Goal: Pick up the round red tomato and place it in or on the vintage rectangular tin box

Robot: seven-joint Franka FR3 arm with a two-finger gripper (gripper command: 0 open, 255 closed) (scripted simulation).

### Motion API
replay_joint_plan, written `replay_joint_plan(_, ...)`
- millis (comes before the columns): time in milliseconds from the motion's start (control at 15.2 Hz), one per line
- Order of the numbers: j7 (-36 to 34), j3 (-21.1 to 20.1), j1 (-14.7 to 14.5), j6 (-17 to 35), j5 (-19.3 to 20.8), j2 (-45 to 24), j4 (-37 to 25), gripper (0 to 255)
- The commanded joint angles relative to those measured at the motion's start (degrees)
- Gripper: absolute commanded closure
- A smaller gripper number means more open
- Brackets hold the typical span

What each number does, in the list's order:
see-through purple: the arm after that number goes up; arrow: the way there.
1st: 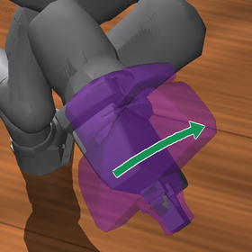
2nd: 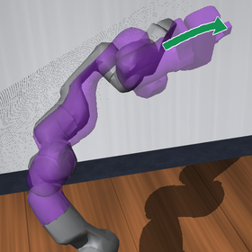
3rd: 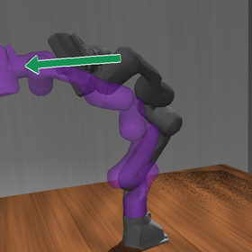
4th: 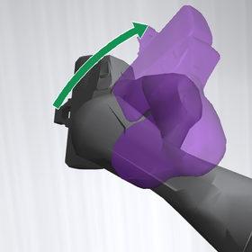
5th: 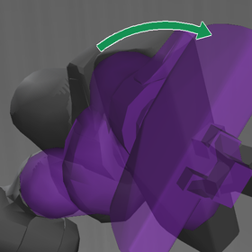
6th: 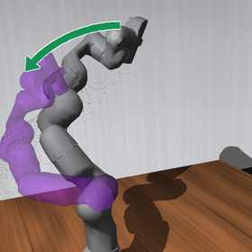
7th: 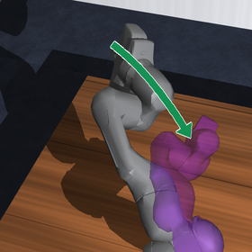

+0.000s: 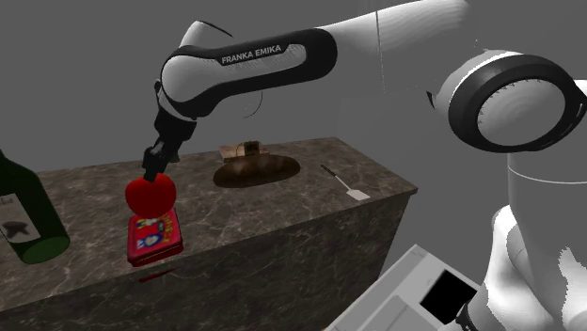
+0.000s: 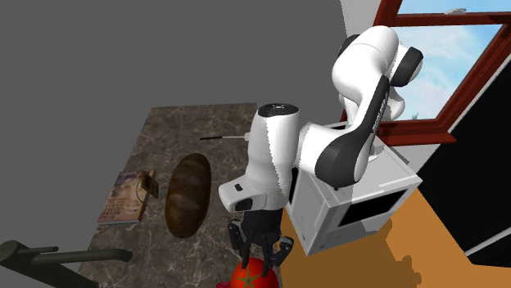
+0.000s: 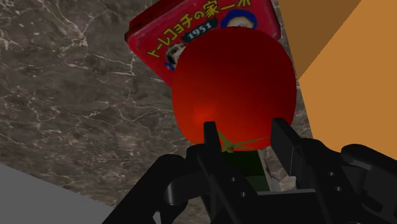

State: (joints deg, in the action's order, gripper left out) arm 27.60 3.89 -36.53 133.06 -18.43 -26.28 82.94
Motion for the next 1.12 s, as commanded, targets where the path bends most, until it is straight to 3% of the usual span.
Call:
replay_joint_plan(0, 0.0, 0.0, 0.0, 0.0, 0.0, 0.0, 0.0, 255)
replay_joint_plan(66, 0.0, 0.0, 0.0, 0.0, 0.0, 0.0, 0.0, 0)
replay_joint_plan(396, 0.0, 0.0, 0.0, 0.0, 0.0, 0.0, 0.0, 0)
replay_joint_plan(660, -0.2, 0.6, 0.4, -3.9, 0.6, 5.2, 1.4, 0)
replay_joint_plan(1056, -0.2, 0.6, 0.4, -3.9, 0.6, 5.2, 1.4, 0)
